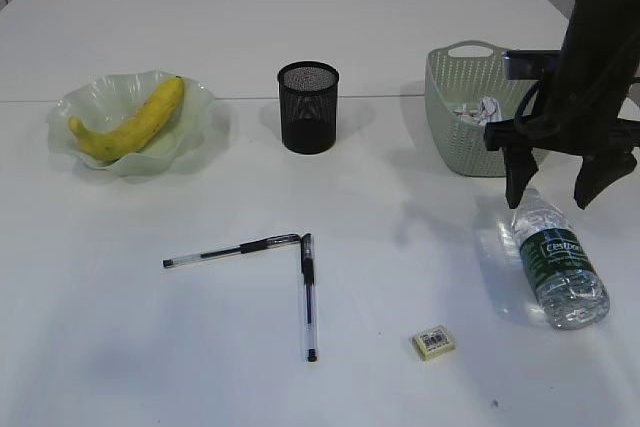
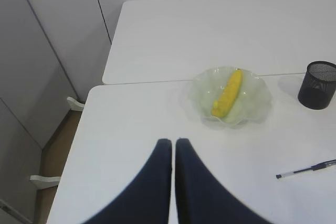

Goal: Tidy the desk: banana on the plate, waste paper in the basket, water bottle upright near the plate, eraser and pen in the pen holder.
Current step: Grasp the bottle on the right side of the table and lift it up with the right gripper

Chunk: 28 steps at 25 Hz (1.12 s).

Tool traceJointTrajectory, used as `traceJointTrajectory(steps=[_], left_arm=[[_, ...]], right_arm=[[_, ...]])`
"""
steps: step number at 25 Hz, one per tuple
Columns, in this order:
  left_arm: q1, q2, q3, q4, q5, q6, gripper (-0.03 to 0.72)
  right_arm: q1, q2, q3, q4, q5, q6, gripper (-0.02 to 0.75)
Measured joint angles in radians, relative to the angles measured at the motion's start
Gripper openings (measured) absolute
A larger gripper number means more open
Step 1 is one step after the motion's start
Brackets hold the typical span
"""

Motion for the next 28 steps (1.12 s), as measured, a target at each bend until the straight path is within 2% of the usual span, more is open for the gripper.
traceJointTrajectory(steps=[28], left_arm=[[0.0,0.0,0.0,-0.002,0.016,0.0,-0.016]], right_arm=[[0.0,0.145,-0.002,-0.08,-0.008,0.02,0.569]])
